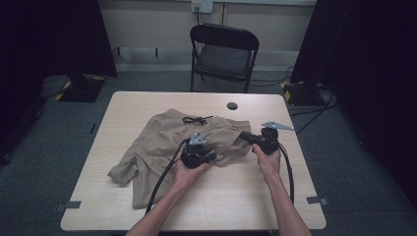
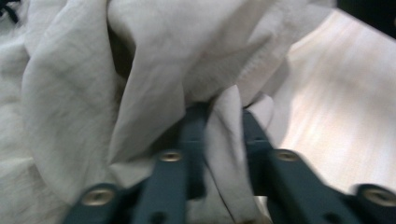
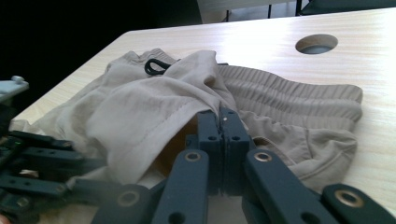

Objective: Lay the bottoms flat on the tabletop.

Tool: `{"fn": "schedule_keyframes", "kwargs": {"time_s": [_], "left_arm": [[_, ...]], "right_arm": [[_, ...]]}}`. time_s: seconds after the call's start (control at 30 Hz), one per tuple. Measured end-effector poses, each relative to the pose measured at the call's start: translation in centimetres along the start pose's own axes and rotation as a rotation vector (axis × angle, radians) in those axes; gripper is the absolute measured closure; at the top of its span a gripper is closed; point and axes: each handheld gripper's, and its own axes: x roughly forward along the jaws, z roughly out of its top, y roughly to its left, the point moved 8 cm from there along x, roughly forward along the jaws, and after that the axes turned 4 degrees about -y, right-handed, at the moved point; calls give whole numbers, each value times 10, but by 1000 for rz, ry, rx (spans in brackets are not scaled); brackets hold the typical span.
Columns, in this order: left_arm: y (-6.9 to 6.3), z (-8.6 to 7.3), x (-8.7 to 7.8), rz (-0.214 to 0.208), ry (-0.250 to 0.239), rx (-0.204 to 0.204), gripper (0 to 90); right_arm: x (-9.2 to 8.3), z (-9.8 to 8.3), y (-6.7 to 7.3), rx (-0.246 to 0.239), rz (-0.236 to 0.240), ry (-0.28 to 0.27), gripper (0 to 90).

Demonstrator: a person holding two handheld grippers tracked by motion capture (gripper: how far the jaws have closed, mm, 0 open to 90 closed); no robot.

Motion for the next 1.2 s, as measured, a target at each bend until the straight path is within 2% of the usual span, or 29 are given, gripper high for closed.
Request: {"fn": "schedule_keyframes", "kwargs": {"time_s": [0.03, 0.13, 0.23, 0.33, 0.5, 0.63, 0.77, 0.9, 1.03, 1.2], "left_arm": [[-2, 1, -2, -12, -9, -9, 846], [-11, 6, -13, -64, -44, 1, 870], [-23, 10, -31, -128, -85, 45, 873], [-34, 14, -53, -180, -134, 64, 874], [-50, 12, -71, -232, -156, 108, 873], [-66, 3, -75, -276, -144, 140, 864], [-78, -7, -77, -298, -129, 169, 862], [-91, -17, -76, -330, -94, 197, 856], [-101, -26, -78, -370, -87, 199, 840], [-113, -37, -75, -403, -62, 202, 828]], "right_arm": [[-1, 0, -1, 5, -1, 0, 898], [-3, 0, -5, 15, -7, -4, 898], [-8, 1, -8, 12, -17, -5, 898], [-20, 3, -11, -2, -24, -11, 898], [-38, -1, -8, -15, -15, -16, 898], [-57, -10, -1, -25, -4, -31, 898], [-79, -20, 3, -25, 8, -48, 898], [-96, -34, 5, -28, -1, -38, 898], [-114, -51, 6, -21, -9, -29, 898], [-131, -62, 9, -21, -22, -23, 897]]}}
